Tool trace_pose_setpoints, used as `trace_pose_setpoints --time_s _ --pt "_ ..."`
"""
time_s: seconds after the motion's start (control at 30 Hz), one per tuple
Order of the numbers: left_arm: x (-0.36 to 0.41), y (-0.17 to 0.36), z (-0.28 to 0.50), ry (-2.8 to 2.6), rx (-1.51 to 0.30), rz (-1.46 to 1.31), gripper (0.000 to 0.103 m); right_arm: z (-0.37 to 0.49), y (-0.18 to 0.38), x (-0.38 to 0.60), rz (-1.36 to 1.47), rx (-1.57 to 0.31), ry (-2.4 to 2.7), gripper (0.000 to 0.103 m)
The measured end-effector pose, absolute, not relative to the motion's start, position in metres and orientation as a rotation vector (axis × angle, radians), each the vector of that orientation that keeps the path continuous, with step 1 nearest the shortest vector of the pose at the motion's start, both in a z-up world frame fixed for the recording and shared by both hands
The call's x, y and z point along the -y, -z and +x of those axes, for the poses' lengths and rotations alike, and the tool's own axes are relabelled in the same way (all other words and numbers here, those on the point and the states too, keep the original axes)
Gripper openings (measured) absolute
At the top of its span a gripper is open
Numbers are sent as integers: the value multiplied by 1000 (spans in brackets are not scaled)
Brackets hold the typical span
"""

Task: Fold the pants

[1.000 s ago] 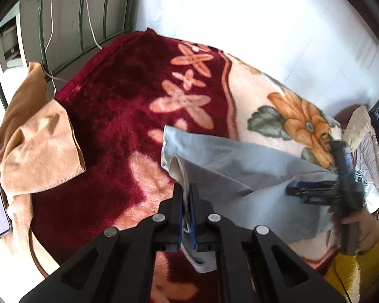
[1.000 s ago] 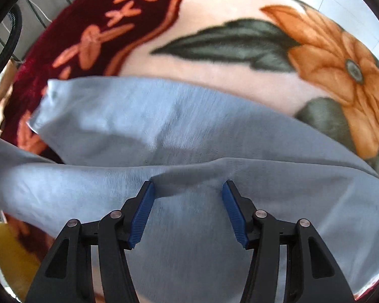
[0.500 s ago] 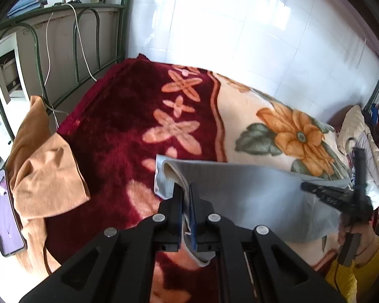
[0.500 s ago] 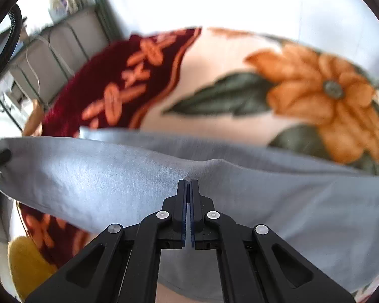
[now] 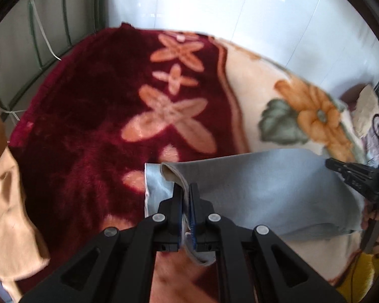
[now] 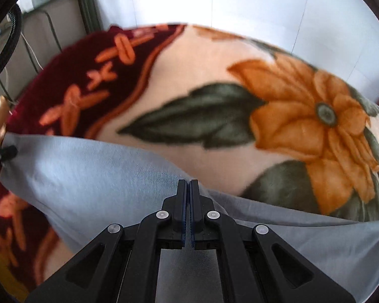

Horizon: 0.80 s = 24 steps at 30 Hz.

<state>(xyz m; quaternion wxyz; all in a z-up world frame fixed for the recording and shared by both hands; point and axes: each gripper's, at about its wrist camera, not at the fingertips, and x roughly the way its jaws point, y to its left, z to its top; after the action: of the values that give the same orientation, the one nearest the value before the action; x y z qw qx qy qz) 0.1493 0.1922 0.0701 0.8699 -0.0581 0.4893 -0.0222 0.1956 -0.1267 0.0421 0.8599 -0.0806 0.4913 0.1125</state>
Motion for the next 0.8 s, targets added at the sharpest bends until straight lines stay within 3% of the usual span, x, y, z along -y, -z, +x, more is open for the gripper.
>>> trace_pose_setpoints --time_s 0.3,0.43,0.6,0.7,0.8 --pt "-206 -34 174 -60 -1078 -49 13 191 -14 124 -249 -1057 -247 5" --pt "-223 -42 167 -94 -1073 -115 25 187 -25 126 -215 -1076 -262 9" --pt "-229 -60 143 -78 -1053 -221 38 161 -52 133 -169 -1037 -282 28" --pt "-223 -66 126 -75 -1044 -274 48 137 -62 139 -164 -1032 -300 30" --pt "-212 -67 112 -80 -1038 -330 52 113 -63 142 -156 -1047 -325 31"
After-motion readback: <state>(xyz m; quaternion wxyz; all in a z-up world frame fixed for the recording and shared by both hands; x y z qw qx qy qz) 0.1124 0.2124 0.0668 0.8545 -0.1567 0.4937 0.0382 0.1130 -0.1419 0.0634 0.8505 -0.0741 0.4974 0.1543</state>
